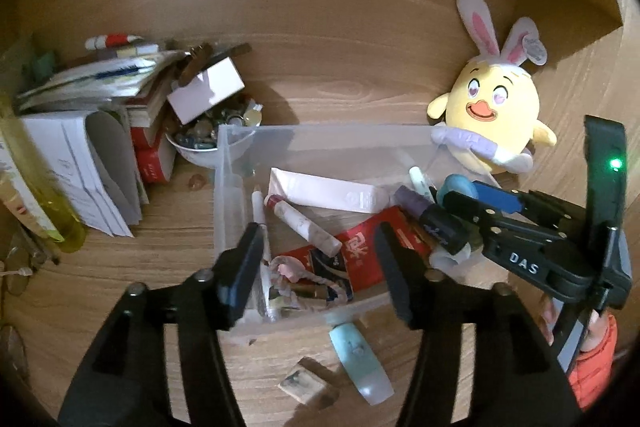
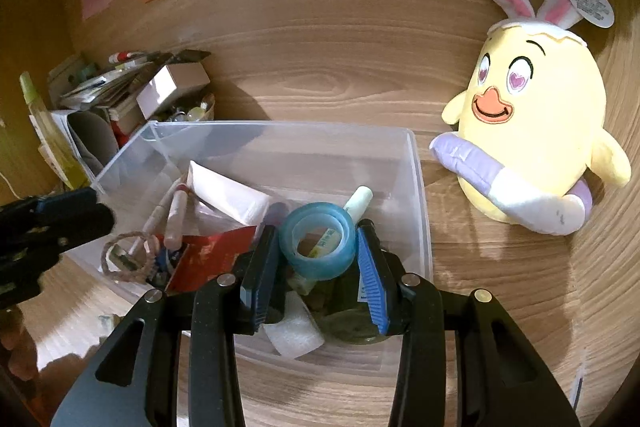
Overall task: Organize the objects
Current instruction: 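Lower both items into the clear box and open both grippers, then move both grippers back toward the last two items on the desk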
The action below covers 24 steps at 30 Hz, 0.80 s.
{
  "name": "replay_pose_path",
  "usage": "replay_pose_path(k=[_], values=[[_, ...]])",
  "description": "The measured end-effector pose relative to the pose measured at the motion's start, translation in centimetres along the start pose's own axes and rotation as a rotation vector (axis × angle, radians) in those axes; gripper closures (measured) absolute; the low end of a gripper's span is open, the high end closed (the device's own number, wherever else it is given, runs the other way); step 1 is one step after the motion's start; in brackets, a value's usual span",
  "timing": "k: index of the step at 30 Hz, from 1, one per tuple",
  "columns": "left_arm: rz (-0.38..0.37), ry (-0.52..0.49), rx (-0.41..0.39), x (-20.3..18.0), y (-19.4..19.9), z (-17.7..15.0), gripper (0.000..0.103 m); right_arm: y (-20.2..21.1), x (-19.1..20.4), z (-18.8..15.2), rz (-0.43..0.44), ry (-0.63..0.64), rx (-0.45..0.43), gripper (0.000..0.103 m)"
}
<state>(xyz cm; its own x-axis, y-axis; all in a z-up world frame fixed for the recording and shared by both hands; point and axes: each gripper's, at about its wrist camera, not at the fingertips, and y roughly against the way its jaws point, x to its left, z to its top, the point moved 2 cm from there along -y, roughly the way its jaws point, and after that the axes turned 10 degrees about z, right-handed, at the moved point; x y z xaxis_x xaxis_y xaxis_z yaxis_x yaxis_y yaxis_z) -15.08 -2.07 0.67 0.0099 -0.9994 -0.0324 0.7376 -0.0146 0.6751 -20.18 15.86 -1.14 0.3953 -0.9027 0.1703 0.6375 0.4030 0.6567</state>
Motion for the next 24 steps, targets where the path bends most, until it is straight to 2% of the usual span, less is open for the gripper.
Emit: replay_pose_path(k=[6, 7, 9, 14, 18, 20, 24], values=[[0.018, 0.0, -0.023, 0.7, 1.5, -0.7, 0.028, 0.1, 0.4, 0.0, -0.02, 0.021, -0.001, 0.065], [0.021, -0.001, -0.025, 0.8, 1.7, -0.8, 0.027, 0.1, 0.4, 0.0, -0.021, 0.021, 0.003, 0.062], [0.026, -0.004, -0.027, 0.9, 2.0, -1.1, 0.027, 0.1, 0.4, 0.0, -0.022, 0.018, 0.009, 0.045], [0.042, -0.016, -0.015, 1.3, 2.4, -1.9, 0.026, 0.9, 0.9, 0.0, -0.034, 0.037, -0.009, 0.044], [0.059, -0.018, -0.003, 2.0, 2.6, -2.8, 0.021, 2.2, 1.6, 0.1, -0.031, 0.052, -0.037, 0.037], [0.06, -0.013, 0.009, 2.4, 2.6, -3.3, 0.018, 2.9, 2.0, 0.0, -0.011, 0.056, -0.05, 0.035], [0.071, -0.013, 0.036, 2.9, 2.4, -4.4, 0.017, 3.8, 3.0, -0.3, 0.055, 0.061, -0.049, 0.035]])
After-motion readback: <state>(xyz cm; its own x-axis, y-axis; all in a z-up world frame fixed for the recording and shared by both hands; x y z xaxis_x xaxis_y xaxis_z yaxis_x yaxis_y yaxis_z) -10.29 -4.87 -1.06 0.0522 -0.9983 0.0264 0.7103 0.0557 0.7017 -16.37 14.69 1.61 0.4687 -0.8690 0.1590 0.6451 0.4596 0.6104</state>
